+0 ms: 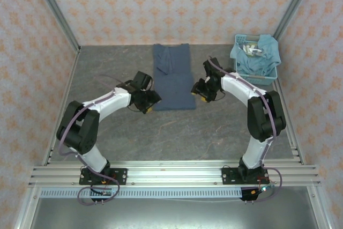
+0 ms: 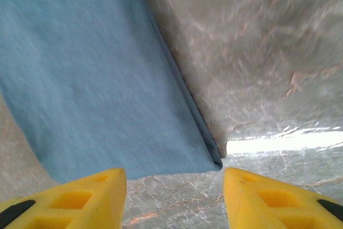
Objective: Fold and stack the t-shirts
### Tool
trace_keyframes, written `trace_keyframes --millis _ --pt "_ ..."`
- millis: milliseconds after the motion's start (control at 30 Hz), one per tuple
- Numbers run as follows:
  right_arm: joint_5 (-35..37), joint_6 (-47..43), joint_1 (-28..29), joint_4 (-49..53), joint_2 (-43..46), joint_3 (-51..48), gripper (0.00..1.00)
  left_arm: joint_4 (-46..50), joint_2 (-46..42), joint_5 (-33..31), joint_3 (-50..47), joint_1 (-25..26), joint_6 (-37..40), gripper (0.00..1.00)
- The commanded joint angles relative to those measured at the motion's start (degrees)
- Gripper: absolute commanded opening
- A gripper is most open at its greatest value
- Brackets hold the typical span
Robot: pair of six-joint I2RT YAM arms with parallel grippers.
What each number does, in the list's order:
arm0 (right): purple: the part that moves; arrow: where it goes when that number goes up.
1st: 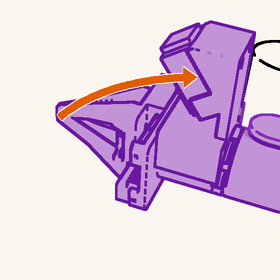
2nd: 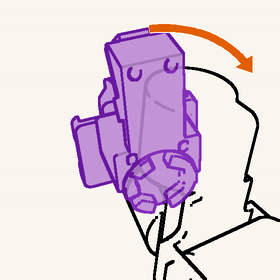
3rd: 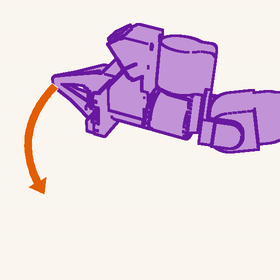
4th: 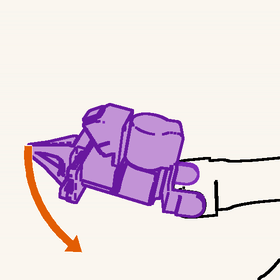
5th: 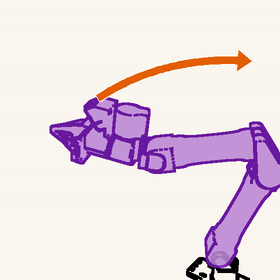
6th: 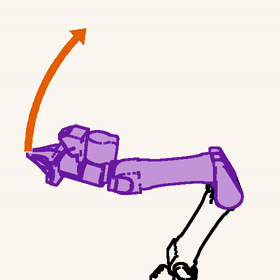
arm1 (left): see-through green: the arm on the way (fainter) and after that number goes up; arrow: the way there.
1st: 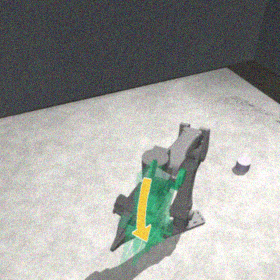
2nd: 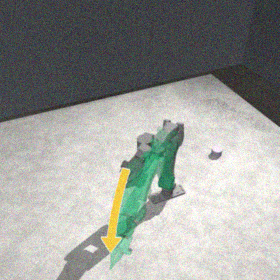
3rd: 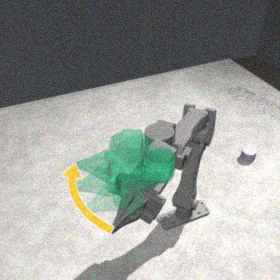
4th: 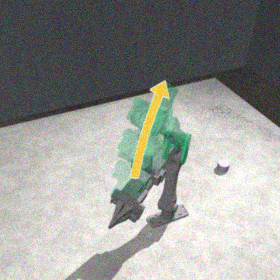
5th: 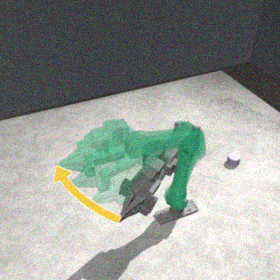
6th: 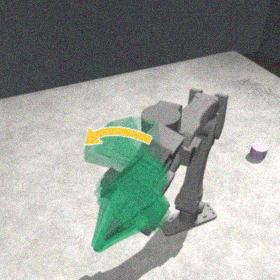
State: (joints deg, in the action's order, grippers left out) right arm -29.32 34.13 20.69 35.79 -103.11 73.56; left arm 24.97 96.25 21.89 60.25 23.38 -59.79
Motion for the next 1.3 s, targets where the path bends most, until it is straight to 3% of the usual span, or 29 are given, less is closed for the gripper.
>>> trace_keyframes --millis 0,267,433,567,700,733,933,1267 --pt "-2.48 1.98 1.06 -5.69 -0.21 -3.75 0.51 -1.25 2.16 -0.55 -0.65 0.22 -2.95 0.54" --pt "-2.05 3.37 2.38 -7.07 -3.87 -5.7 0.49 -4.81 7.68 -1.04 2.32 0.71 -3.57 0.5" --pt "-2.66 5.49 2.8 -9.13 -6.25 -5.3 0.42 -5.82 11.5 -0.8 5.94 1.75 -4.08 0.37" --pt "-2.21 6.94 2.91 -8.95 -8.25 -3.36 0.29 -5.45 12.81 -1.62 8.21 1.68 -4.2 0.17" --pt "0.55 7.16 2.93 -7.62 -7.13 -1.05 0.04 -3.28 12.72 -2.63 9.93 1.58 -3.11 0.0" --pt "1.4 7.09 2.88 -7.14 -6.38 -0.67 0.0 -2.39 12.07 -3.08 10.23 1.58 -2.73 0.0" --pt "3.84 6.15 2.98 -3.1 -0.26 0.26 0.0 2.89 5.31 -4.5 9.58 1.4 0.68 0.0" --pt "1.19 6.13 7.99 -0.19 13.22 -12.55 0.0 3.72 -9.75 3.24 -5.57 3.43 3.77 0.0"
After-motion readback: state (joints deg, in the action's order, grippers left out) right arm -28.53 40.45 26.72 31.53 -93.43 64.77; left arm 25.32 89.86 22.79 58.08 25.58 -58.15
